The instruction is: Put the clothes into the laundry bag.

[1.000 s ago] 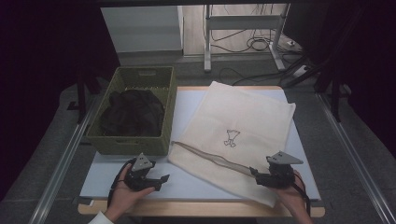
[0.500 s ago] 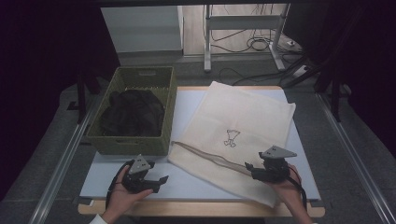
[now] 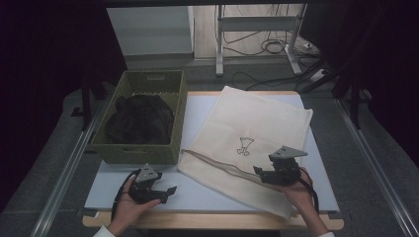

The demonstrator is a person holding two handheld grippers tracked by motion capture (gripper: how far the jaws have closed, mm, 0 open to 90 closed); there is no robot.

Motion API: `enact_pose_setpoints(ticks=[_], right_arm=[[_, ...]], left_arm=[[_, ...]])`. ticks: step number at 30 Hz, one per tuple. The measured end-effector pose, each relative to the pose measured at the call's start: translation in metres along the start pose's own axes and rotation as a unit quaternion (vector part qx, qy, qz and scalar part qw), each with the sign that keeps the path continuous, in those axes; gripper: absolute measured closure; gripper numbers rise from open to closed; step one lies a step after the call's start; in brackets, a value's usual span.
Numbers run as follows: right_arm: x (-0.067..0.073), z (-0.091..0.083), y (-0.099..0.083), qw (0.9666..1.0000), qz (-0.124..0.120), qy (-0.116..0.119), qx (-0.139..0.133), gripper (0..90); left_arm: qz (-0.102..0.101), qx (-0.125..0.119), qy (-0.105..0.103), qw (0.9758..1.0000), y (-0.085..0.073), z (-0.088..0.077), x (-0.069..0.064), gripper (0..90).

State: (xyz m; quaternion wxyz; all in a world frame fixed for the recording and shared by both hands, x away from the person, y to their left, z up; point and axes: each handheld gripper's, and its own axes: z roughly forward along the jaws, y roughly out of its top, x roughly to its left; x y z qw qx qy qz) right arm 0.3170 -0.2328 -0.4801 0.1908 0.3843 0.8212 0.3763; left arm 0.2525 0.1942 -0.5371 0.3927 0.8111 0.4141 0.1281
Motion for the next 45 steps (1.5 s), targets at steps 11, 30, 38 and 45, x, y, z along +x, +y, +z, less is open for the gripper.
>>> enact_pose_setpoints(ticks=[11, 30, 38, 45], right_arm=[[0.007, 0.007, 0.017, 0.9994, -0.034, -0.008, 0.007, 23.7], [0.012, 0.038, 0.043, 0.9978, -0.050, 0.027, 0.035, 29.7], [0.017, 0.050, 0.052, 0.9958, -0.057, 0.050, 0.051, 36.4], [0.025, 0.065, 0.056, 0.9930, -0.066, 0.057, 0.081, 39.0]], left_arm=[[-0.002, 0.007, 0.006, 1.0000, -0.002, 0.003, 0.001, 21.4], [0.002, 0.014, 0.012, 0.9998, -0.004, 0.006, 0.000, 21.4], [0.000, 0.014, 0.024, 0.9996, -0.004, 0.007, -0.001, 20.8], [0.003, 0.015, 0.031, 0.9994, -0.004, 0.008, -0.002, 20.4]])
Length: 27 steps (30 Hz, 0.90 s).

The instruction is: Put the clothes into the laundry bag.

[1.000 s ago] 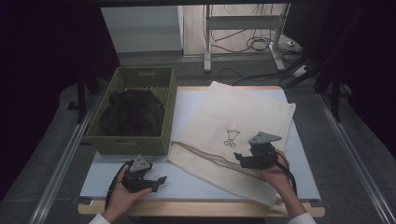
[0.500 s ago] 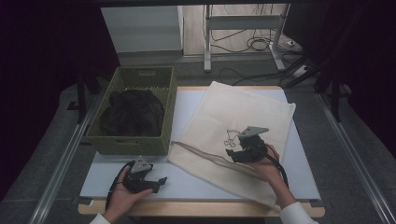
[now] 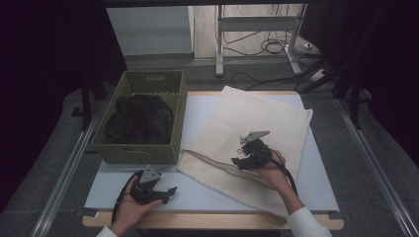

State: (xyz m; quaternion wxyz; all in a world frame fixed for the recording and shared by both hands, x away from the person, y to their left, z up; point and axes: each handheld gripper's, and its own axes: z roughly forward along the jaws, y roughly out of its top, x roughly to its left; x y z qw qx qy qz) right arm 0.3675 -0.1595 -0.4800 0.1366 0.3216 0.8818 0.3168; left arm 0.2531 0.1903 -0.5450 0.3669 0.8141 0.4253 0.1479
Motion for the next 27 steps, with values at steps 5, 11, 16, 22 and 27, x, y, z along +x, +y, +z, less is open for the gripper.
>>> enact_pose_setpoints(ticks=[5, 11, 16, 22, 27], right_arm=[[0.008, 0.014, 0.008, 0.9988, -0.031, 0.014, 0.034, 43.6], [0.010, 0.019, 0.010, 0.9966, -0.044, 0.034, 0.060, 48.4], [0.008, 0.022, 0.004, 0.9951, -0.047, 0.038, 0.078, 52.9], [0.008, 0.033, 0.000, 0.9928, -0.047, 0.034, 0.105, 63.1], [0.007, 0.034, 0.001, 0.9932, -0.048, 0.025, 0.103, 73.3]], left_arm=[[-0.005, -0.002, 0.008, 1.0000, 0.001, 0.002, 0.000, 20.4], [-0.005, -0.001, 0.012, 0.9999, 0.001, 0.003, -0.004, 20.3], [-0.009, -0.003, 0.017, 0.9998, 0.001, 0.003, -0.003, 20.2], [-0.008, -0.003, 0.014, 0.9999, 0.000, 0.002, -0.002, 20.3], [-0.005, -0.003, 0.010, 0.9999, 0.000, 0.002, -0.002, 20.3]])
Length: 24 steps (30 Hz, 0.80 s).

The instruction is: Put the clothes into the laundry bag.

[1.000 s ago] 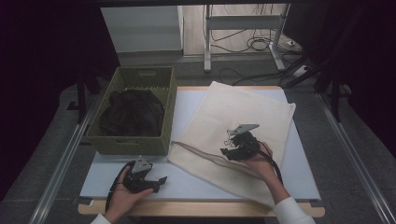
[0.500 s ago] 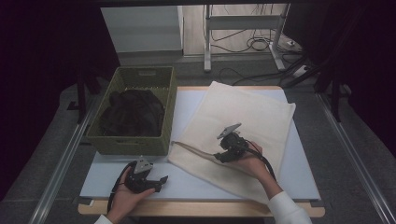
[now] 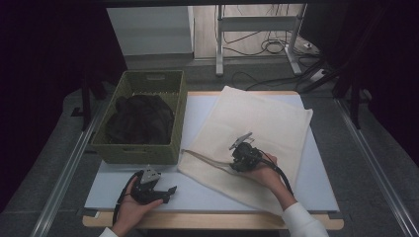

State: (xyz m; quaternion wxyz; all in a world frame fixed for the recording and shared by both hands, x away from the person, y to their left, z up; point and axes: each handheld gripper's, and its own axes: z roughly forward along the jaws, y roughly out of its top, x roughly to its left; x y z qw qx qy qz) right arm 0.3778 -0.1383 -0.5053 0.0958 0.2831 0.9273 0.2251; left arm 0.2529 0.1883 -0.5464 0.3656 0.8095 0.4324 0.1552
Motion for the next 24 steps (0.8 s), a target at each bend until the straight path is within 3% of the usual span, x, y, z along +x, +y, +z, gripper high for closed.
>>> enact_pose_setpoints(ticks=[1, 6, 15, 24], right_arm=[[0.000, 0.000, 0.000, 1.0000, 0.000, -0.004, 0.000, 78.2], [-0.006, 0.001, 0.004, 0.9998, 0.020, -0.006, -0.002, 85.7], [-0.013, -0.003, 0.016, 0.9994, 0.033, -0.002, -0.013, 86.2], [-0.019, -0.030, 0.018, 0.9976, 0.042, 0.006, -0.054, 86.3]], left_arm=[[0.003, 0.001, -0.002, 1.0000, 0.000, 0.000, 0.000, 20.4], [0.009, 0.002, -0.002, 1.0000, 0.001, 0.001, 0.000, 20.4], [0.016, 0.004, -0.003, 0.9999, 0.001, -0.001, 0.000, 20.4], [0.012, 0.000, 0.000, 0.9999, 0.000, -0.002, 0.001, 20.6]])
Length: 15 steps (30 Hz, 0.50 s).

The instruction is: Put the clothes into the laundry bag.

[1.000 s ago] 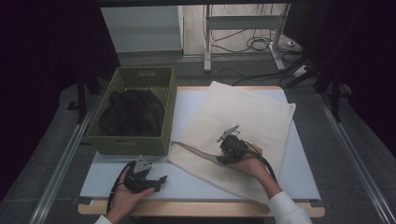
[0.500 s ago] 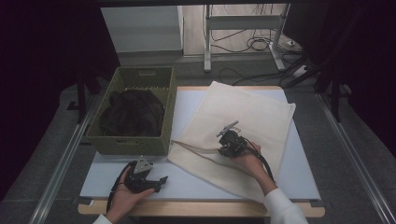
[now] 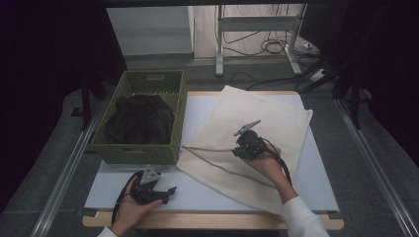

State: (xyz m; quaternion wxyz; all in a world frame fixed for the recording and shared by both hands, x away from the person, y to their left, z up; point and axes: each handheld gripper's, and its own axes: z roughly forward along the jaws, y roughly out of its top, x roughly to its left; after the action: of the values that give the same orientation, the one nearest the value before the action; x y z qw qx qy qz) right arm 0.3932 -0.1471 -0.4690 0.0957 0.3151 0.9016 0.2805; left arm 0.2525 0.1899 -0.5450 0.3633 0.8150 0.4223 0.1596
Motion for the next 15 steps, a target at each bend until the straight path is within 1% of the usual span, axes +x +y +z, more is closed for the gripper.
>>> enact_pose_setpoints(ticks=[1, 2, 3, 4, 5, 7, 14, 15], right_arm=[[0.000, 0.000, 0.000, 1.0000, 0.000, 0.000, 0.000, 86.3], [-0.001, -0.006, 0.001, 1.0000, 0.001, 0.000, -0.009, 86.2], [-0.001, -0.006, 0.001, 1.0000, 0.001, 0.000, -0.009, 86.2], [-0.003, -0.011, 0.002, 0.9998, 0.004, 0.002, -0.018, 86.2], [-0.003, -0.011, 0.002, 0.9998, 0.004, 0.002, -0.018, 86.2], [-0.006, -0.017, 0.003, 0.9996, 0.010, 0.005, -0.027, 86.3], [-0.010, -0.026, 0.007, 0.9991, 0.012, 0.005, -0.042, 86.3], [-0.012, -0.029, 0.009, 0.9988, 0.012, 0.006, -0.047, 86.2]], left_arm=[[-0.001, -0.001, 0.000, 1.0000, 0.000, 0.000, 0.000, 20.6], [-0.004, -0.002, -0.001, 1.0000, 0.000, 0.000, 0.000, 20.8], [-0.005, -0.002, -0.001, 1.0000, 0.000, 0.000, 0.001, 20.8], [-0.006, -0.001, -0.002, 1.0000, 0.001, 0.000, 0.001, 21.2], [-0.007, -0.001, -0.002, 1.0000, 0.001, 0.000, 0.001, 21.2], [-0.006, -0.002, -0.003, 1.0000, 0.000, 0.000, 0.000, 21.4], [-0.006, -0.005, -0.003, 1.0000, 0.001, -0.002, 0.001, 21.6], [-0.007, -0.006, -0.003, 1.0000, 0.001, -0.002, 0.001, 21.7]])
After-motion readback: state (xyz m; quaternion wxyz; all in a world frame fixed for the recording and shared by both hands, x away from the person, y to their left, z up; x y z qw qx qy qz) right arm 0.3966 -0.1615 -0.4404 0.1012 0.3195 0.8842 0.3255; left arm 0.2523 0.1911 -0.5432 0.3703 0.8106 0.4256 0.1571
